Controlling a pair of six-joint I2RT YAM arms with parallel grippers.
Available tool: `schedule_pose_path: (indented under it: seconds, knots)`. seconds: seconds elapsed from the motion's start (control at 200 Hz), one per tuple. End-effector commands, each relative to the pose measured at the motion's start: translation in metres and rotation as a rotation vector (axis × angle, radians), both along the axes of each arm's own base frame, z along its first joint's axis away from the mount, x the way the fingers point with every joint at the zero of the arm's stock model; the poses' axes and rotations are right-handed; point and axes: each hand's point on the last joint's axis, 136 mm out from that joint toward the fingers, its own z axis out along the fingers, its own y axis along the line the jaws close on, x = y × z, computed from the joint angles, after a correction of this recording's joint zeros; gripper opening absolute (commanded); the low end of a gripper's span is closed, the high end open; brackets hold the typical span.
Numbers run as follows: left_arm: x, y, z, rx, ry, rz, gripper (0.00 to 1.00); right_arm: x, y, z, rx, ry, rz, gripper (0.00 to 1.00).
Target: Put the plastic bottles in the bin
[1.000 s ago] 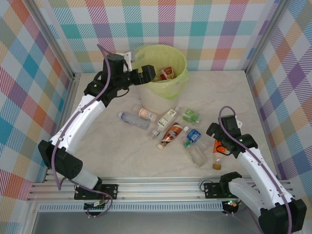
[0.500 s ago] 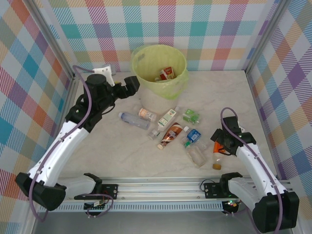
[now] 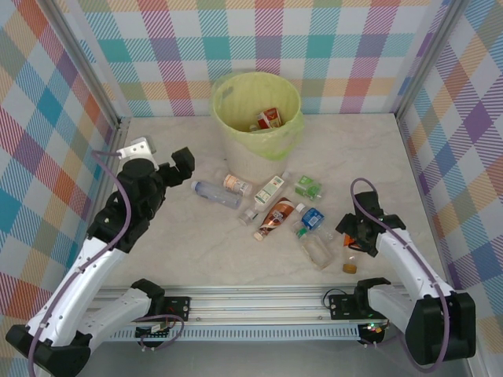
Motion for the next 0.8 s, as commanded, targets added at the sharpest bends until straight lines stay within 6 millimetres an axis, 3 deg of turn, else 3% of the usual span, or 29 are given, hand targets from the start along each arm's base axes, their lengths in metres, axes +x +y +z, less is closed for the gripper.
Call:
schedule_pose_path:
  seconds: [0.0, 0.19, 0.245, 0.355, 0.465, 0.625, 0.795]
  knots:
    - [-0.007, 0.021, -0.002, -0.012, -0.016, 0.093, 1.00, 0.005, 0.002, -0.008, 0.037, -0.009, -0.050, 0.86]
    - [-0.002, 0.019, -0.009, -0.018, 0.005, 0.089, 1.00, 0.012, -0.005, -0.031, 0.032, -0.015, -0.105, 0.82]
    - [0.000, 0.017, -0.012, -0.017, 0.016, 0.081, 1.00, 0.013, -0.007, -0.035, 0.033, -0.005, -0.121, 0.68]
    - [0.002, 0.017, -0.016, -0.012, 0.030, 0.081, 1.00, 0.018, -0.011, -0.034, 0.020, -0.021, -0.122, 0.68]
    - [0.003, 0.018, -0.018, -0.014, 0.034, 0.083, 1.00, 0.016, -0.017, -0.035, -0.006, -0.022, -0.140, 0.60]
    - [0.004, 0.017, -0.020, -0.019, 0.043, 0.077, 1.00, 0.021, -0.019, -0.024, -0.002, -0.099, -0.160, 0.52]
    - [0.006, 0.017, -0.023, -0.023, 0.051, 0.077, 1.00, 0.030, -0.023, 0.002, -0.025, -0.206, -0.139, 0.49]
